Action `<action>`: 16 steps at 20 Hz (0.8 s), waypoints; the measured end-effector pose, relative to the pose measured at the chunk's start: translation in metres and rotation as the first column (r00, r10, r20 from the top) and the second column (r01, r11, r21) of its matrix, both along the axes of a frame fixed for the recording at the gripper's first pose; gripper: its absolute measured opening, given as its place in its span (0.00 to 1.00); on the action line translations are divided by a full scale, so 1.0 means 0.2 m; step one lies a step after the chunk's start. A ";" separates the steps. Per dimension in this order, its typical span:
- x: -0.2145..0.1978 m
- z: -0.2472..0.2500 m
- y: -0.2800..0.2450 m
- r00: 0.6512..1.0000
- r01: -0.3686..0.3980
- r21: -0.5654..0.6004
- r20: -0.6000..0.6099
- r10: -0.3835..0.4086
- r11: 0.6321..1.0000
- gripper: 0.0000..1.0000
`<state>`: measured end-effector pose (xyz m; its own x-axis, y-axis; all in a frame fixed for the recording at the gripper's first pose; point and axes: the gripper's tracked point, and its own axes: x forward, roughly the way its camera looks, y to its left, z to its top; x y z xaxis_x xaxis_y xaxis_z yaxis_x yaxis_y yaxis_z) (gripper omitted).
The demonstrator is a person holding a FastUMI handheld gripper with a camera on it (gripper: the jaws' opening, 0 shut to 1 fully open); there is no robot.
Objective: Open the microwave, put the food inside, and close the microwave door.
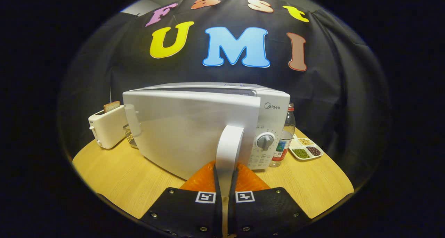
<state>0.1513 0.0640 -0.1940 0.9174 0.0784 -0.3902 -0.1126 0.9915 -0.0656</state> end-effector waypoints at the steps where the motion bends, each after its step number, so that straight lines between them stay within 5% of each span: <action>1: -0.06 0.00 0.02 1.000 -0.004 0.003 -0.003 0.004 1.000 0.06; 10: -0.46 0.00 0.32 0.997 -0.076 0.030 -0.031 0.076 0.997 0.12; 16: -0.71 0.00 0.60 0.979 -0.197 0.019 -0.043 0.198 0.980 0.17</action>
